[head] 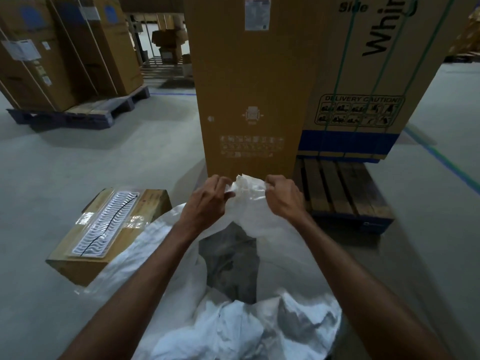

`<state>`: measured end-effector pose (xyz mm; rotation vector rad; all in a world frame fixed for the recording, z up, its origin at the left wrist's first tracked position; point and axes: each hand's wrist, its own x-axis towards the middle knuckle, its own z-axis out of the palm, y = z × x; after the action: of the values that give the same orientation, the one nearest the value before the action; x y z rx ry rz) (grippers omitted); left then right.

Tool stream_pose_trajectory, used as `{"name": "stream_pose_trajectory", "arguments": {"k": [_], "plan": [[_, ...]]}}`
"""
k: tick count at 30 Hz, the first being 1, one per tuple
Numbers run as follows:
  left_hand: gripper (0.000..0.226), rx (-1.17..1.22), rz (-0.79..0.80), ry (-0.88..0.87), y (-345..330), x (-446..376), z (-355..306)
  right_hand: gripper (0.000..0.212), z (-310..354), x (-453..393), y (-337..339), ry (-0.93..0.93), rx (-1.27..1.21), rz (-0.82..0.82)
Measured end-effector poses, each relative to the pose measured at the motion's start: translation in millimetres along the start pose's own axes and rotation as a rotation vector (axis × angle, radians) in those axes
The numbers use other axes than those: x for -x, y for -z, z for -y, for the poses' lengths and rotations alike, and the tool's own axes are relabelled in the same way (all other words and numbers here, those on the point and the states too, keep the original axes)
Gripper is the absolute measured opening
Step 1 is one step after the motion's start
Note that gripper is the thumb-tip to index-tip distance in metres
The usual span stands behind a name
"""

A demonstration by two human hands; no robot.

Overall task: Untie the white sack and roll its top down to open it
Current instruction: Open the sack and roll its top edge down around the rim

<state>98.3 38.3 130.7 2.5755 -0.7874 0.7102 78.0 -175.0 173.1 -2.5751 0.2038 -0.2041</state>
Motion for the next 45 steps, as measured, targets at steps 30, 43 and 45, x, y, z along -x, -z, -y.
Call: {"name": "stream_pose_trajectory", "arguments": {"k": [30, 43, 45], "plan": [[0.014, 0.392, 0.512, 0.263, -10.4, -27.4, -27.8, 0.043, -17.4, -10.7, 22.3, -0.172, -0.471, 0.517], [0.041, 0.861, 0.747, 0.727, 3.1, -33.0, -19.6, 0.018, -33.9, 22.3, -36.4, 0.303, -0.066, 0.290], [0.071, 0.517, 0.799, 0.395, -0.7, -30.1, -15.6, 0.019, -34.7, 15.3, -33.5, 0.202, -0.088, 0.323]]}}
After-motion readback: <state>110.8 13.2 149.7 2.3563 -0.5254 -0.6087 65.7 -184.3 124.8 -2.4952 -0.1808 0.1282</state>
